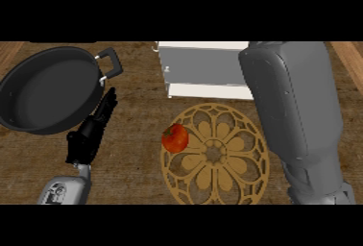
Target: Pick the sweet potato from the placemat and place it in the tiered shelf
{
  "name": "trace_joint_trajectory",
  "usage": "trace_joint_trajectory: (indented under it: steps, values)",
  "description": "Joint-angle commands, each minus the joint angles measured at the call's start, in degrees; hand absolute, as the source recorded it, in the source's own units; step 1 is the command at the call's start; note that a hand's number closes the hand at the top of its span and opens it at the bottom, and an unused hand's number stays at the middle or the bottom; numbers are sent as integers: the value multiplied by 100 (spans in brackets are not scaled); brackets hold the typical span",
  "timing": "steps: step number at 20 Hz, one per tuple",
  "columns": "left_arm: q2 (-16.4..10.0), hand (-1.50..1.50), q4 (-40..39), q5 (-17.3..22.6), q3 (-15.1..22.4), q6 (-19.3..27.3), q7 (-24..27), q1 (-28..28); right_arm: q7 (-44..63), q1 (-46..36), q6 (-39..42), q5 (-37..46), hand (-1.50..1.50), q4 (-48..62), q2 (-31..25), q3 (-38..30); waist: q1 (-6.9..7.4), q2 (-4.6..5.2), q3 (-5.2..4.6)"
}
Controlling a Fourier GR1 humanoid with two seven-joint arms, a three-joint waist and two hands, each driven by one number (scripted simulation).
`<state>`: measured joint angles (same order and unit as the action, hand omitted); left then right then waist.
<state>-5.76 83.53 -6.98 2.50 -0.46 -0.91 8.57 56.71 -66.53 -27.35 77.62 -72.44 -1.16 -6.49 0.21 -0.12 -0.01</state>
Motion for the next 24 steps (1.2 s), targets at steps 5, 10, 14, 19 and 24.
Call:
trace_joint_trajectory:
  steps: [5, 10, 14, 19, 24]
  values:
    - [155, 0, 57, -167, 63, 236, -208, 118, 462, -436, -408, -108, -150, -1092, -252, -672, -79, -31, 5]
    - [63, 0, -181, -89, -54, 118, 93, 52, 1028, -465, 609, 196, -150, -2137, -403, -1038, -173, -51, 1]
    - [-104, 0, 49, 122, -237, -28, -207, -15, 1367, 144, 1783, 2, -150, -3085, -367, -1366, -305, -114, 7]
    - [-158, 0, 106, 180, -307, -61, -131, -257, 1226, 869, 3167, -764, -150, -4468, -567, -1747, -376, -133, 12]
    - [-55, 0, 126, -2, -184, 94, -139, -161, 1190, 1389, 4568, -1423, -150, -5647, -794, -2138, -381, -133, 10]
